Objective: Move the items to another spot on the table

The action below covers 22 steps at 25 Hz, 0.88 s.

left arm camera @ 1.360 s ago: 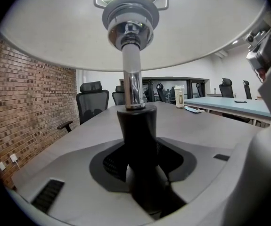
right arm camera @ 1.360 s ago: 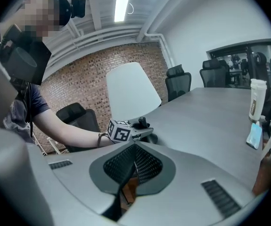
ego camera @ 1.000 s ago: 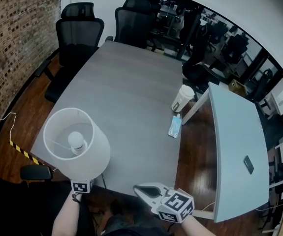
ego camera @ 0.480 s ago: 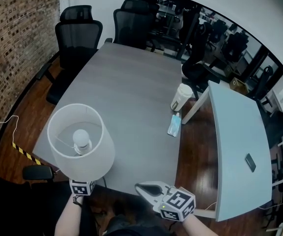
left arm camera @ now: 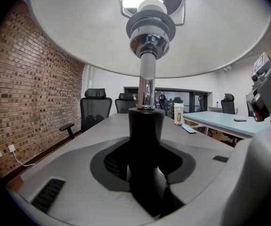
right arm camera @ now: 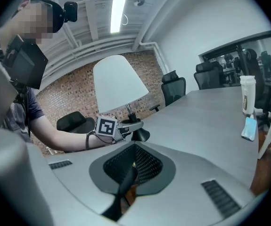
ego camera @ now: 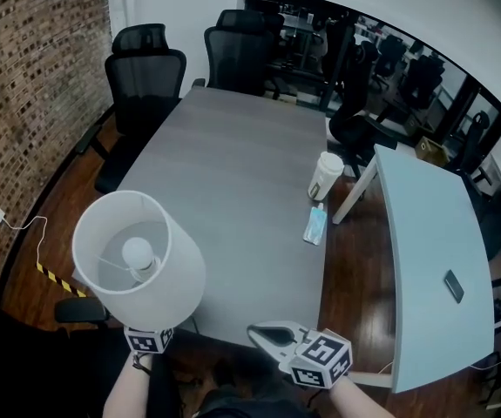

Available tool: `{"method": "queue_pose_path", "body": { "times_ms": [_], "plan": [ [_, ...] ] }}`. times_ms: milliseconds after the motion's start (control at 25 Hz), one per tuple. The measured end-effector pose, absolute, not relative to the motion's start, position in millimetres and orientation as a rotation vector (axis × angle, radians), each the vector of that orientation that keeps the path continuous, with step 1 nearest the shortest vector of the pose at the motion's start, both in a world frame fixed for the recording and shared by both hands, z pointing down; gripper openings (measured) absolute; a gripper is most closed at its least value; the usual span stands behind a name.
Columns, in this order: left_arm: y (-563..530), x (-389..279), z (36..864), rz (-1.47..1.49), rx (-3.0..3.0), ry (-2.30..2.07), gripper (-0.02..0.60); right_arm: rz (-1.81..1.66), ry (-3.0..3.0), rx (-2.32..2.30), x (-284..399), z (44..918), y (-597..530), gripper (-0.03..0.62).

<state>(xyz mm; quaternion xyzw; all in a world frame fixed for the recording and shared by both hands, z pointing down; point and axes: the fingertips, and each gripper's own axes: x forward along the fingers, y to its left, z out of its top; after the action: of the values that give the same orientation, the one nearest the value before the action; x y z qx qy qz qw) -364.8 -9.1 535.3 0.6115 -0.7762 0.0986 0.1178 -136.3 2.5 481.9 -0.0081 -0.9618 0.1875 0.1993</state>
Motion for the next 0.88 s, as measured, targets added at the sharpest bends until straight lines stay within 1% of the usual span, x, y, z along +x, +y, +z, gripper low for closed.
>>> {"method": "queue_pose_path", "body": {
  "times_ms": [440, 880],
  "plan": [
    [-9, -335, 475, 0.271, 1.925, -2.241, 0.155, 0.5, -2.735, -0.032, -141, 461, 2, 0.009],
    [-12, -306, 447, 0.162, 2.01, -2.168, 0.155, 0.493, -2.745, 0.004, -133, 453, 4, 0.009]
  ]
}}
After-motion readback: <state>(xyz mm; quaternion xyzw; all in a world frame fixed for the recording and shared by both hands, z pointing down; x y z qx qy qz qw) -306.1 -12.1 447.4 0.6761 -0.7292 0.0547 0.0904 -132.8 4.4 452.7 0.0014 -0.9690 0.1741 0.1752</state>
